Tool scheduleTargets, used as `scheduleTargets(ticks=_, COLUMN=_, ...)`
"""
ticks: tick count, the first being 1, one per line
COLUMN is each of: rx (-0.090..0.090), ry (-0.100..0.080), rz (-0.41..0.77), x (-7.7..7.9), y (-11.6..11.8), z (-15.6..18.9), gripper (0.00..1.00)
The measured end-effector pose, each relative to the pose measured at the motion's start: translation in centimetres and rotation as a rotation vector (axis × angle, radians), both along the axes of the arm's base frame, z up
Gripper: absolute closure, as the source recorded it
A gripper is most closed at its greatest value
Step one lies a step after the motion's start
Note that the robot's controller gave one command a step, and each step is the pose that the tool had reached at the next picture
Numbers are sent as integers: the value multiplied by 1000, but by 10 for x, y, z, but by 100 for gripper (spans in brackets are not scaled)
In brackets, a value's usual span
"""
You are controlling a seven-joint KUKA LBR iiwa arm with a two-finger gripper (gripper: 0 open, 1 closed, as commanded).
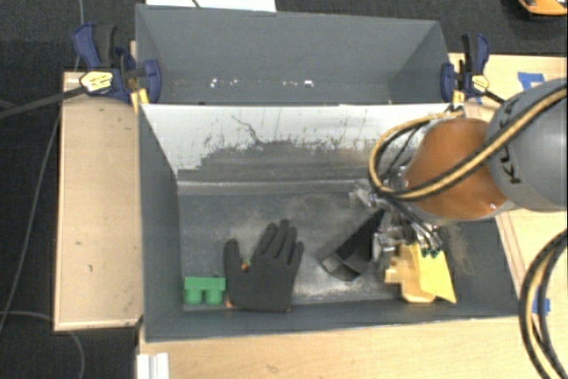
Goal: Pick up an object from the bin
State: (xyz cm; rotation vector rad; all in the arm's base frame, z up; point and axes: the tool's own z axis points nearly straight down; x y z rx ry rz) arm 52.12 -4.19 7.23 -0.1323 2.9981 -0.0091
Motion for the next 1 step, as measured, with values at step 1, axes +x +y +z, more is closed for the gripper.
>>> scheduleTargets(ticks=1, rx=2, ry=4, rz=4, x=0, y=2, z=-2, gripper=100)
